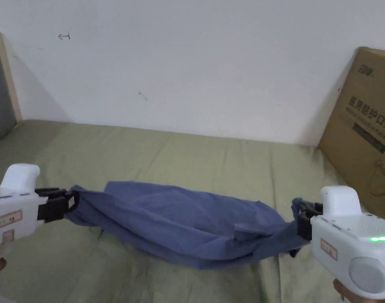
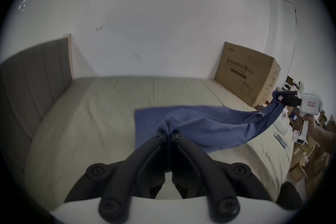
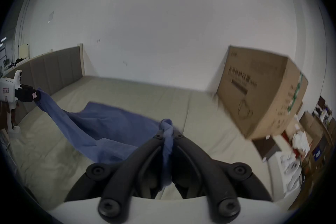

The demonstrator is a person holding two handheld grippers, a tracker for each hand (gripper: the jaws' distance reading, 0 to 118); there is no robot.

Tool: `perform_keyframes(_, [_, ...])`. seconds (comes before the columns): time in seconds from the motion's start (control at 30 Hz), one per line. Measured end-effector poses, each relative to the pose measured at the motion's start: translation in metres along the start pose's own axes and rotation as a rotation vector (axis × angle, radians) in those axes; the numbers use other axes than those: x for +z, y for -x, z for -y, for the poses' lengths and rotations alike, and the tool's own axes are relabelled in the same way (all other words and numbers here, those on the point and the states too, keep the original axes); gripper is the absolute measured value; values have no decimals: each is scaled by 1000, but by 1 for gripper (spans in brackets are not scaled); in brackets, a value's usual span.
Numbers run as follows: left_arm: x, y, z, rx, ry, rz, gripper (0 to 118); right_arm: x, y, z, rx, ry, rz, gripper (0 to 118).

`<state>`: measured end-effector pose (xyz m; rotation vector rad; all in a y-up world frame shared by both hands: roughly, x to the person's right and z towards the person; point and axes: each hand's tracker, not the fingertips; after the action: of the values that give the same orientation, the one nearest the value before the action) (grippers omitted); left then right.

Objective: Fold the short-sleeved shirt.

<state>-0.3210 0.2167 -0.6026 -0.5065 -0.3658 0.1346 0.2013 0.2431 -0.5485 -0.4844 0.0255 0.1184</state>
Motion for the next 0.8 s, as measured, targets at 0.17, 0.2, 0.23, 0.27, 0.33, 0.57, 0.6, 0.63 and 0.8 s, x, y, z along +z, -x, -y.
perform_keyframes(0.17, [30, 0, 72, 33, 77, 28, 4, 21, 0, 71, -42, 94, -31, 3])
perform_keyframes(0.2, [37, -1, 83, 20, 111, 20, 4, 30, 0, 88, -44, 97, -22, 3])
perform_keyframes(0.23, [45, -1, 93, 22, 118, 26, 4, 36, -3, 98, -61, 118, -40, 3])
perform_keyframes(0.27, [51, -1, 101, 36, 129, 40, 4, 41, -5, 104, -77, 138, -62, 3])
perform_keyframes(0.33, [68, 0, 119, 80, 136, 55, 4, 55, -6, 117, -67, 138, -54, 3])
perform_keyframes(0.57, [115, -7, 149, 70, 169, 70, 4, 93, -18, 141, -64, 169, -98, 3])
perform_keyframes(0.6, [121, -8, 151, 68, 179, 66, 4, 98, -22, 144, -75, 177, -117, 3])
perform_keyframes(0.63, [129, -8, 156, 80, 182, 79, 4, 104, -23, 147, -70, 175, -113, 3])
perform_keyframes(0.8, [160, -19, 171, 75, 185, 119, 4, 135, -22, 159, -62, 191, -134, 3])
